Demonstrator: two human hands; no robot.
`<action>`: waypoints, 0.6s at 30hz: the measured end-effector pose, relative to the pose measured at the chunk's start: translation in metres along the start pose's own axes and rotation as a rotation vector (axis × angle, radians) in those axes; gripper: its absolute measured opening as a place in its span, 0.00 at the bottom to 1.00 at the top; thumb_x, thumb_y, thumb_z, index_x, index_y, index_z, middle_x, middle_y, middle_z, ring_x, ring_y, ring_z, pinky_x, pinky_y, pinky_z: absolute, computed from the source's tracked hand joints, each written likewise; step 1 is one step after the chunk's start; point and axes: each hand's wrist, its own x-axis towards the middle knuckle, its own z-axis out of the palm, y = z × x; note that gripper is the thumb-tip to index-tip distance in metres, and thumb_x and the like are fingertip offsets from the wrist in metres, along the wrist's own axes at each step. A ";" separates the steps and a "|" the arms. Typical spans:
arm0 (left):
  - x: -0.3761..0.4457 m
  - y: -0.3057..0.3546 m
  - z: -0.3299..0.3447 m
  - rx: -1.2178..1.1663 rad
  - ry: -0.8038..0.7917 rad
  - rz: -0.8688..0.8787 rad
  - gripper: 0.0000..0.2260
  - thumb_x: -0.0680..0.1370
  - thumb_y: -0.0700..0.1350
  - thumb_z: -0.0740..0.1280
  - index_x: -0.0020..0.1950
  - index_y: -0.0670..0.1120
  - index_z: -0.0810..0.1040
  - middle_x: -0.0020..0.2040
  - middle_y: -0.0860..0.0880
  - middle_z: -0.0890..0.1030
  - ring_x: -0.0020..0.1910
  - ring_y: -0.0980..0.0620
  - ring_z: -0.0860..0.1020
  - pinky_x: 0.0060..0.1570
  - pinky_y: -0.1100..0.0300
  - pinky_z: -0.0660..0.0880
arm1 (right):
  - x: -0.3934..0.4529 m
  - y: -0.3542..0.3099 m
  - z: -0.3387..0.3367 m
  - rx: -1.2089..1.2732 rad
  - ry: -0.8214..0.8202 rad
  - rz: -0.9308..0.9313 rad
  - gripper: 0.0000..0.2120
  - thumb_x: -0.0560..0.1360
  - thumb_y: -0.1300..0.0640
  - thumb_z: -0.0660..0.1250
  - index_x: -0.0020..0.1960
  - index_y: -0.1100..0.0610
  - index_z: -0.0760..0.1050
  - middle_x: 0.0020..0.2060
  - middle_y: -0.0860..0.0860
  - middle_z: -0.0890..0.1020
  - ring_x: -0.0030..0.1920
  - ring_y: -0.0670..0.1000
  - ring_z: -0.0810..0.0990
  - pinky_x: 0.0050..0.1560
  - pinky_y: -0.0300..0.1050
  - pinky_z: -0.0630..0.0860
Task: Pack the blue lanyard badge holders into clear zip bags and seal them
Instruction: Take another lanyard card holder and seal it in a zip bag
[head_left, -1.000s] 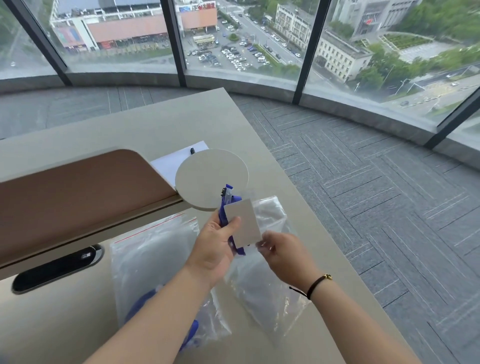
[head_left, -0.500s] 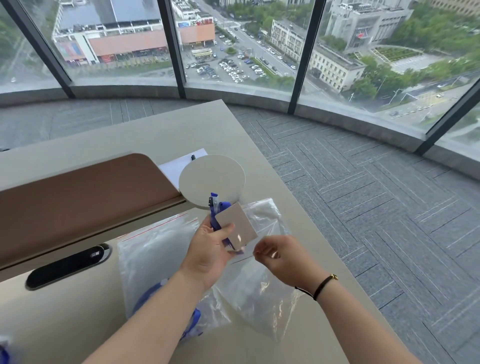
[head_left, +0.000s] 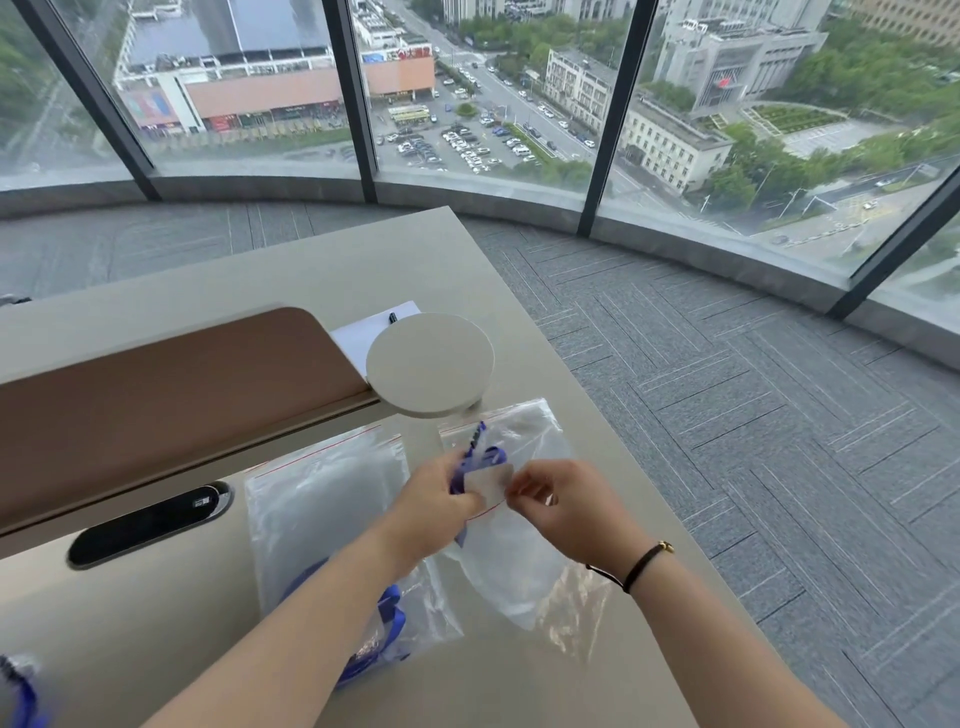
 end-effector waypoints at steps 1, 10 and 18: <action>-0.001 0.002 0.002 0.053 -0.039 -0.017 0.08 0.80 0.38 0.66 0.53 0.48 0.82 0.30 0.58 0.77 0.29 0.59 0.73 0.34 0.66 0.71 | 0.000 -0.002 0.000 -0.002 -0.001 -0.011 0.03 0.73 0.56 0.72 0.42 0.49 0.83 0.35 0.43 0.84 0.38 0.42 0.80 0.42 0.34 0.76; -0.001 0.021 0.000 0.728 -0.250 -0.137 0.13 0.85 0.46 0.52 0.57 0.44 0.75 0.56 0.41 0.79 0.51 0.46 0.76 0.53 0.55 0.73 | -0.003 -0.009 -0.008 -0.037 0.006 -0.031 0.03 0.73 0.55 0.70 0.41 0.49 0.82 0.34 0.41 0.83 0.38 0.41 0.81 0.45 0.43 0.79; -0.016 0.003 -0.013 0.976 0.121 0.100 0.09 0.78 0.58 0.68 0.49 0.55 0.85 0.70 0.54 0.71 0.73 0.50 0.63 0.70 0.56 0.62 | -0.006 -0.009 -0.026 -0.065 0.052 0.037 0.02 0.72 0.54 0.71 0.40 0.48 0.81 0.30 0.44 0.81 0.34 0.43 0.79 0.42 0.48 0.79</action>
